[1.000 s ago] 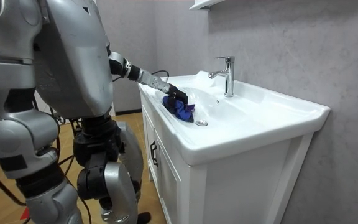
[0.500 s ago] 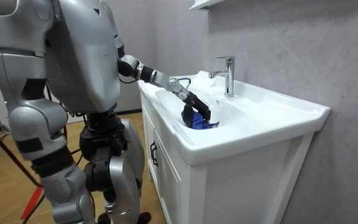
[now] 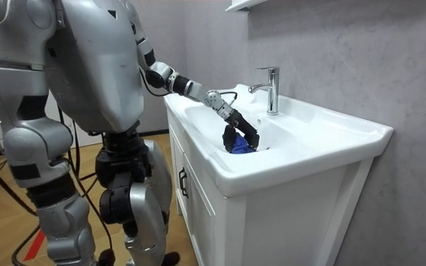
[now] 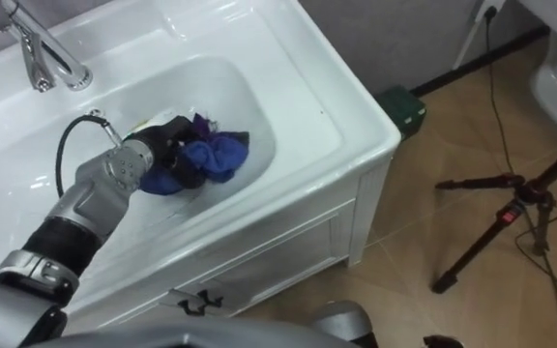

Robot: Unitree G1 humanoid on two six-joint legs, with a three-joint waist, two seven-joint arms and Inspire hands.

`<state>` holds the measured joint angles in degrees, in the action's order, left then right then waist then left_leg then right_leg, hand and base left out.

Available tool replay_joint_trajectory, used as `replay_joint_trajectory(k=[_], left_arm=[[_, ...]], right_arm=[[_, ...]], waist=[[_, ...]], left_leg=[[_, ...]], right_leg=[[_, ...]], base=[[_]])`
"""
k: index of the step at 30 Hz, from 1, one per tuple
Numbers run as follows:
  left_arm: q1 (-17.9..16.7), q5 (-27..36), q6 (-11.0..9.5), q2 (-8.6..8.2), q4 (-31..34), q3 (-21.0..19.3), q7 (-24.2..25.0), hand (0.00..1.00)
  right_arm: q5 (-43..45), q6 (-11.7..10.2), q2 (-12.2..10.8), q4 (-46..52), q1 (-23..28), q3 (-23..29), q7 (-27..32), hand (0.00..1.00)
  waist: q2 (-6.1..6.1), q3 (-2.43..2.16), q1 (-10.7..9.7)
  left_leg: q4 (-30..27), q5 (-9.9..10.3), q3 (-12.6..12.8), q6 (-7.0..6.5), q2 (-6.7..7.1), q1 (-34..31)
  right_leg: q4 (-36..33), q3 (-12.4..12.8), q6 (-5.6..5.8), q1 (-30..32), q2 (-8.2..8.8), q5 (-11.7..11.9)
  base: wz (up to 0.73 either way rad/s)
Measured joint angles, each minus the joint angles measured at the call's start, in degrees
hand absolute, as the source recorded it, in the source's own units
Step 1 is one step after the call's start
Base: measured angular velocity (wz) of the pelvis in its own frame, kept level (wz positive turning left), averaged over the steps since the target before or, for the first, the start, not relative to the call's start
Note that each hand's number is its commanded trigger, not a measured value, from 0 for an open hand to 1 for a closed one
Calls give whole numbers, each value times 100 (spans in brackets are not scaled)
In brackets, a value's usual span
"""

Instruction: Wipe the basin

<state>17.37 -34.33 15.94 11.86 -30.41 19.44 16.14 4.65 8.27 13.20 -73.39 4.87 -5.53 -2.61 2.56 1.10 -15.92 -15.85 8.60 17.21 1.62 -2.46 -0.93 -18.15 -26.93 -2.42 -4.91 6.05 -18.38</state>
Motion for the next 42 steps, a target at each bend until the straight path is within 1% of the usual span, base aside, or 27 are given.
replay_joint_trajectory(k=[3,8,15,22,26,27,29,34,36,38,39,40,41,42], left_arm=[[11,125,-3,0,5,2,31,100],[43,163,-7,1,0,-4,46,100],[42,343,-44,20,-29,-12,-107,100],[42,454,-59,17,-29,-29,-229,100],[41,439,-56,17,-32,-27,-213,100],[41,436,-57,17,-32,-19,-214,100],[41,433,-57,18,-36,-24,-210,100],[47,389,-135,31,-124,-35,-221,100],[37,354,-194,29,-192,-154,-222,100],[29,329,-308,28,-331,-231,-257,100],[19,330,-418,-2,-467,-267,-315,100],[-9,331,-514,-23,-565,-325,-367,100],[-27,336,-548,-28,-614,-348,-396,100],[-51,338,-640,-31,-746,-375,-470,100]], right_arm=[[25,-9,2,1,1,2,-15,0],[50,1,7,-1,-31,4,-129,0],[43,3,20,6,-35,5,-43,0],[45,-2,21,57,37,36,-61,0],[42,2,25,220,135,64,-58,0],[46,-2,24,220,144,62,-58,0],[61,2,23,204,160,57,-61,0],[42,65,70,222,232,58,-133,0],[65,159,45,282,326,71,-158,0],[61,199,42,287,319,77,-191,0],[57,246,41,288,338,133,-192,0],[53,273,40,287,362,209,-185,0],[51,287,40,287,367,232,-180,0],[49,313,41,286,364,239,-164,0]], waist=[[29,-9,-19],[29,-9,-41],[39,-6,-38],[41,-9,-43],[30,-6,-40],[29,-7,-49],[21,-5,-75],[-10,-8,-65],[-51,0,-31],[-67,2,30],[-82,-4,42],[-98,3,73],[-111,2,87],[-129,-8,115]], left_leg=[[-1,2,-1,-3,2,-2],[0,4,3,-6,12,-13],[-47,18,5,-27,10,-52],[-85,22,53,-34,7,-42],[-75,22,161,-34,10,54],[-78,22,156,-34,12,63],[-78,22,153,-33,12,56],[-89,24,166,-33,3,49],[-87,25,191,-35,4,62],[-87,27,175,-36,0,69],[-84,27,150,-37,5,87],[-78,28,167,-38,4,148],[-78,28,173,-39,4,162],[-82,29,181,-40,1,176]], right_leg=[[6,-3,8,-5,8,4],[26,-2,11,-11,1,6],[31,36,17,16,-4,10],[29,155,25,23,-4,16],[14,318,25,5,-2,16],[14,340,25,1,0,16],[14,337,25,1,2,16],[11,332,26,1,2,16],[-56,356,19,22,4,8],[-55,369,16,8,-6,8],[-46,356,16,-28,-10,8],[-36,356,16,-75,-12,8],[-37,356,16,-95,-10,7],[-39,357,10,-114,-8,4]], base=[[3],[2],[0],[-5],[-15],[-11],[2],[1],[-3],[-3],[0],[0],[-4],[-6]])
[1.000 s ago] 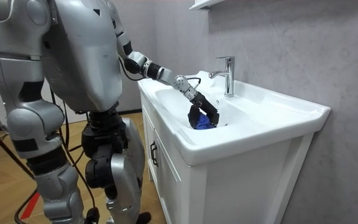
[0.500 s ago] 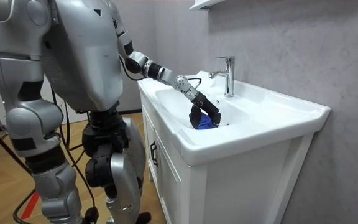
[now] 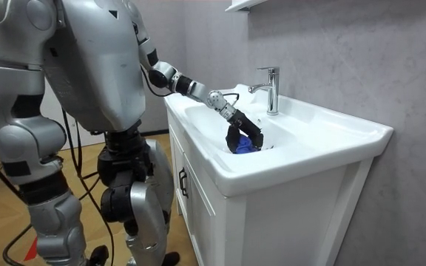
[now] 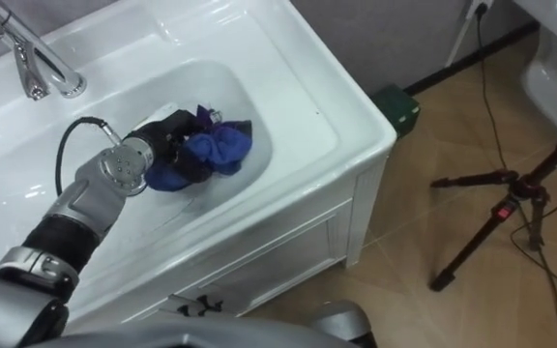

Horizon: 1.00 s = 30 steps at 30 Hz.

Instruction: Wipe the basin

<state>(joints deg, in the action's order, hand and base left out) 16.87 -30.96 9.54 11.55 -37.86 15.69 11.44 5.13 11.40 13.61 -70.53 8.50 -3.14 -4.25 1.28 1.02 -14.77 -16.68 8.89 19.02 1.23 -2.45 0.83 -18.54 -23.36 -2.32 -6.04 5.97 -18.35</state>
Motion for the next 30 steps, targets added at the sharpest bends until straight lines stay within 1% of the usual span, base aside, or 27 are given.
replay_joint_trajectory(k=[1,3,4,5,6,7,8,9,10,11,13,14,16,17,18,20,22,24,25,26,27,28,29,30], left_arm=[[-30,-7,-99,3,-126,-71,-35,100],[-88,-8,-175,6,-288,-257,-69,100],[-108,-10,-191,6,-313,-341,-70,100],[-210,-9,-229,7,-350,-499,-71,100],[-298,-19,-268,7,-366,-660,-68,100],[-336,-37,-276,9,-365,-728,-68,100],[-411,-138,-311,10,-371,-895,-68,100],[-509,-303,-342,22,-382,-1001,-71,100],[-556,-385,-354,36,-401,-1037,-78,100],[-618,-523,-373,76,-442,-1109,-87,100],[-669,-876,-369,146,-498,-1199,-98,100],[-677,-977,-369,148,-498,-1218,-98,100],[-708,-1211,-369,154,-480,-1259,-114,100],[-717,-1307,-369,155,-479,-1281,-125,100],[-746,-1554,-369,159,-476,-1343,-133,100],[-824,-1832,-368,196,-463,-1449,-194,100],[-914,-2040,-367,271,-471,-1522,-267,100],[-1032,-2576,-355,392,-478,-1574,-440,100],[-1059,-2680,-341,420,-477,-1580,-479,100],[-1114,-2873,-306,478,-478,-1600,-560,100],[-1162,-3048,-227,523,-478,-1605,-645,100],[-1217,-3210,-174,575,-478,-1605,-725,100],[-1246,-3260,-146,607,-478,-1607,-764,100],[-1313,-3268,-84,673,-479,-1605,-859,100]], right_arm=[[21,-3,-2,-4,-14,56,9,0],[21,-8,0,-3,-47,115,35,0],[20,-11,3,-2,-58,142,37,0],[18,-31,3,-2,-54,243,41,0],[22,-55,0,-4,-38,305,36,0],[22,-64,-4,-2,-34,334,35,0],[95,-55,-1,0,-38,397,29,0],[232,-64,9,11,-27,479,35,0],[269,-68,18,10,-29,506,35,0],[300,-99,33,19,-42,535,36,0],[398,-165,33,45,-59,677,5,0],[399,-177,38,45,-54,681,-7,0],[403,-186,40,46,-62,682,-21,0],[423,-187,40,49,-50,688,-29,0],[448,-183,40,91,-39,710,-49,0],[455,-190,39,190,5,803,-95,0],[457,-194,40,198,8,922,-89,0],[567,-197,41,196,3,1041,-72,0],[577,-193,40,196,7,1082,-65,0],[605,-180,41,196,8,1121,-50,0],[640,-167,40,196,7,1118,-21,0],[646,-143,40,196,3,1117,-8,0],[646,-146,41,195,0,1117,-7,0],[648,-152,41,187,-9,1119,-3,0]], waist=[[-1,-1,46],[-4,-4,138],[-3,-5,142],[6,-13,158],[20,-21,241],[24,-25,295],[32,-35,356],[60,-57,412],[72,-67,431],[108,-92,446],[151,-119,489],[156,-122,524],[158,-123,630],[157,-123,641],[153,-122,666],[147,-119,687],[133,-121,702],[123,-124,717],[122,-124,722],[121,-125,727],[119,-126,727],[120,-127,742],[121,-127,750],[123,-128,754]], left_leg=[[1,0,6,0,-10,15],[-29,2,7,-2,-23,26],[-67,11,7,-14,-32,15],[-131,31,8,-46,-50,-16],[-137,50,19,-45,-73,-21],[-142,55,20,-46,-83,-27],[-160,58,17,-46,-94,-44],[-193,63,13,-45,-106,-68],[-204,63,9,-45,-107,-77],[-215,63,-13,-45,-108,-103],[-215,63,-14,-44,-110,-111],[-215,62,-14,-44,-110,-108],[-214,62,-60,-44,-108,-111],[-207,62,-91,-44,-100,-110],[-188,63,-166,-44,-86,-95],[-168,63,-201,-44,-77,-65],[-164,64,-207,-43,-76,-34],[-168,66,-197,-39,-81,-35],[-167,66,-196,-39,-82,-38],[-165,67,-204,-37,-83,-50],[-165,70,-219,-33,-83,-58],[-170,86,-246,-7,-89,-57],[-173,97,-252,11,-98,-56],[-172,111,-252,31,-113,-45]], right_leg=[[-7,17,-3,6,-5,-1],[-25,73,-12,8,-15,1],[-23,77,-13,1,-17,1],[-16,70,-16,-4,-29,2],[-10,79,-27,7,-51,8],[-7,85,-36,13,-61,13],[4,85,-42,13,-77,15],[22,83,-45,14,-91,16],[30,77,-46,11,-92,17],[49,44,-51,6,-96,20],[56,-14,-55,1,-98,19],[57,-18,-58,0,-98,17],[73,-32,-59,-18,-103,17],[78,-40,-59,-29,-102,17],[87,-46,-59,-50,-105,16],[99,-53,-63,-80,-105,10],[110,-51,-65,-110,-107,4],[156,-57,-69,-129,-128,5],[163,-63,-70,-131,-131,6],[175,-78,-70,-134,-135,6],[191,-95,-71,-144,-141,6],[197,-93,-71,-154,-157,7],[202,-86,-71,-157,-167,7],[235,-80,-79,-177,-186,11]], base=[[-8],[-14],[-9],[0],[-4],[-4],[0],[5],[9],[11],[12],[4],[0],[3],[0],[0],[0],[0],[4],[6],[7],[5],[0],[0]])
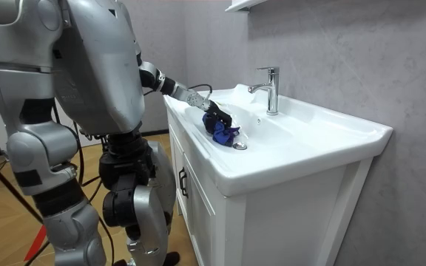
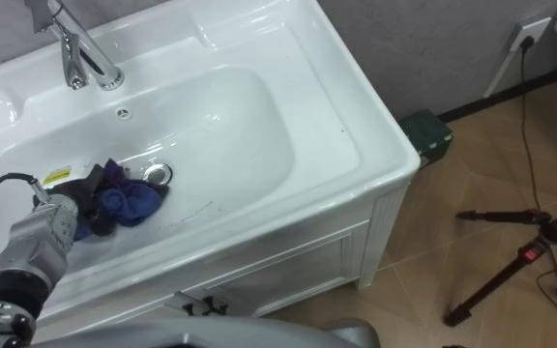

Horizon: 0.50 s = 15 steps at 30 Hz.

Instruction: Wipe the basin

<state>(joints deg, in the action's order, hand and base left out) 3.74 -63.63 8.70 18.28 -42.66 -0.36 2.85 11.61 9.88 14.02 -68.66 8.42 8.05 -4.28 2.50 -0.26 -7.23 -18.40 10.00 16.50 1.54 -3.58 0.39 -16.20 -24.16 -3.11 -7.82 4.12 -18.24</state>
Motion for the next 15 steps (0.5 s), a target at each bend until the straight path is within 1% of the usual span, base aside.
replay_joint_trajectory(k=[1,2,4,7,8,9,11,12,14,15], left_arm=[[-67,-3,18,62,0,0,-70,100],[-103,-6,25,80,0,0,-111,100],[-186,-8,64,84,0,-3,-205,100],[-242,-18,74,83,61,-13,-222,100],[-259,-19,80,83,120,-14,-221,100],[-311,-20,97,83,227,-23,-219,100],[-317,-20,110,83,383,-29,-219,100],[-305,-20,111,83,436,-29,-222,100],[-319,-20,111,83,507,-29,-218,100],[-323,-12,111,83,543,-28,-217,100]], right_arm=[[0,-4,4,-6,2,1,31,0],[0,-1,9,-7,0,2,49,0],[38,12,60,-4,-43,12,81,0],[30,-30,104,-3,-93,19,170,0],[30,-44,111,-3,-96,19,175,0],[34,-63,120,7,-94,23,185,0],[10,-62,123,-4,-93,21,211,0],[-7,-63,123,-14,-95,15,231,0],[-20,-96,139,-18,-141,14,241,0],[-77,-149,146,-18,-178,7,251,0]], waist=[[2,-1,0],[5,-4,0],[57,-39,4],[80,-54,27],[84,-56,42],[91,-58,70],[95,-59,88],[103,-56,134],[126,-44,184],[141,-41,193]], left_leg=[[-1,3,0,5,-7,13],[-7,4,0,5,-8,16],[-6,3,2,5,-9,2],[10,2,-19,5,-9,-2],[10,2,-35,5,-9,-14],[20,2,-115,5,-3,-38],[19,2,-253,7,16,-98],[34,2,-305,7,23,-113],[40,0,-335,9,30,-126],[31,0,-405,10,37,-146]], right_leg=[[52,-2,-11,-36,-15,7],[51,0,-11,-39,-15,7],[32,4,-13,-34,-18,8],[30,-22,-15,-47,-23,9],[26,-33,-15,-50,-23,9],[16,-97,-16,-50,-22,10],[4,-215,-16,-50,-21,10],[3,-280,-16,-56,-21,10],[3,-294,-16,-62,-22,10],[5,-320,-16,-69,-23,10]], base=[[0],[0],[-4],[3],[10],[20],[30],[29],[20],[13]])
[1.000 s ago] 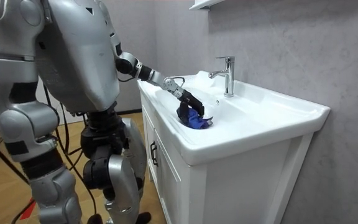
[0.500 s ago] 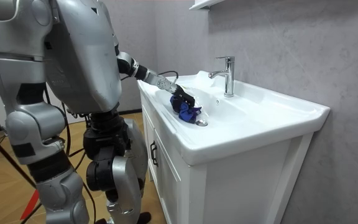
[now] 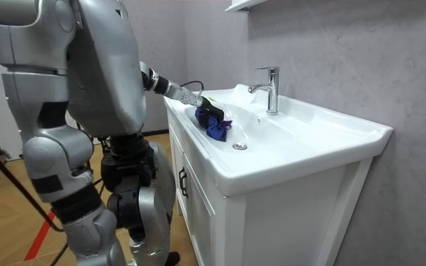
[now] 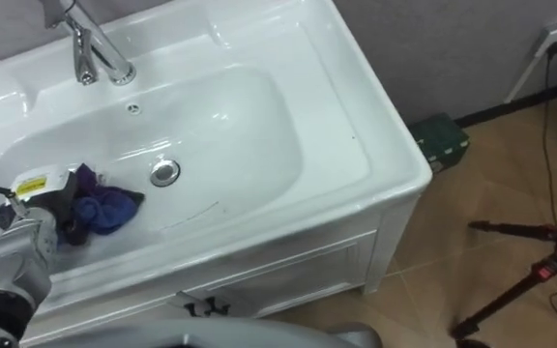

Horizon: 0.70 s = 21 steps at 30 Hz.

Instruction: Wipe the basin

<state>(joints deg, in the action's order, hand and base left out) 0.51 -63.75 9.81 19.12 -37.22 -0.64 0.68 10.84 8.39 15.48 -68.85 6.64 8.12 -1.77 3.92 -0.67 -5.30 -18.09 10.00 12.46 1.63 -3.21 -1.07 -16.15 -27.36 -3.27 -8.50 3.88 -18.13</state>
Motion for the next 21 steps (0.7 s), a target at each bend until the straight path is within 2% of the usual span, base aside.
replay_joint_trajectory(k=[4,6,11,13,18,20,21], left_arm=[[61,293,-2,0,124,-41,-9,100],[110,516,-11,0,130,-51,-32,100],[168,694,-64,0,264,-146,-45,100],[197,827,-41,0,395,-148,-27,100],[620,1246,-19,1,345,-148,-25,100],[830,1254,-42,1,193,-148,-32,100],[1038,1310,-57,1,18,-149,-57,100]], right_arm=[[-393,-154,16,-1,-6,0,52,0],[-490,-179,28,-3,16,-17,99,0],[-543,-247,40,-43,33,-76,145,0],[-575,-248,43,-45,89,-220,151,0],[-598,-261,25,-25,100,-454,96,0],[-594,-278,18,-23,114,-459,85,0],[-590,-279,13,-23,121,-463,84,0]], waist=[[0,12,61],[3,32,118],[-7,42,125],[-46,68,113],[-211,157,108],[-240,137,100],[-265,157,83]], left_leg=[[-126,5,-167,7,4,-129],[-173,7,-147,10,-7,-165],[-289,8,-147,8,-16,-357],[-305,7,-144,8,-16,-390],[-382,6,-148,6,-42,-576],[-421,6,-148,6,-55,-635],[-472,9,-145,2,-66,-687]], right_leg=[[14,-120,0,-6,-12,0],[-12,-99,0,53,-14,0],[-73,-93,-33,248,8,-32],[-93,-110,-31,273,9,-33],[-273,-97,-51,495,21,-78],[-284,-85,-54,544,12,-78],[-312,-74,-57,582,12,-77]], base=[[21],[7],[3],[8],[4],[0],[-7]])
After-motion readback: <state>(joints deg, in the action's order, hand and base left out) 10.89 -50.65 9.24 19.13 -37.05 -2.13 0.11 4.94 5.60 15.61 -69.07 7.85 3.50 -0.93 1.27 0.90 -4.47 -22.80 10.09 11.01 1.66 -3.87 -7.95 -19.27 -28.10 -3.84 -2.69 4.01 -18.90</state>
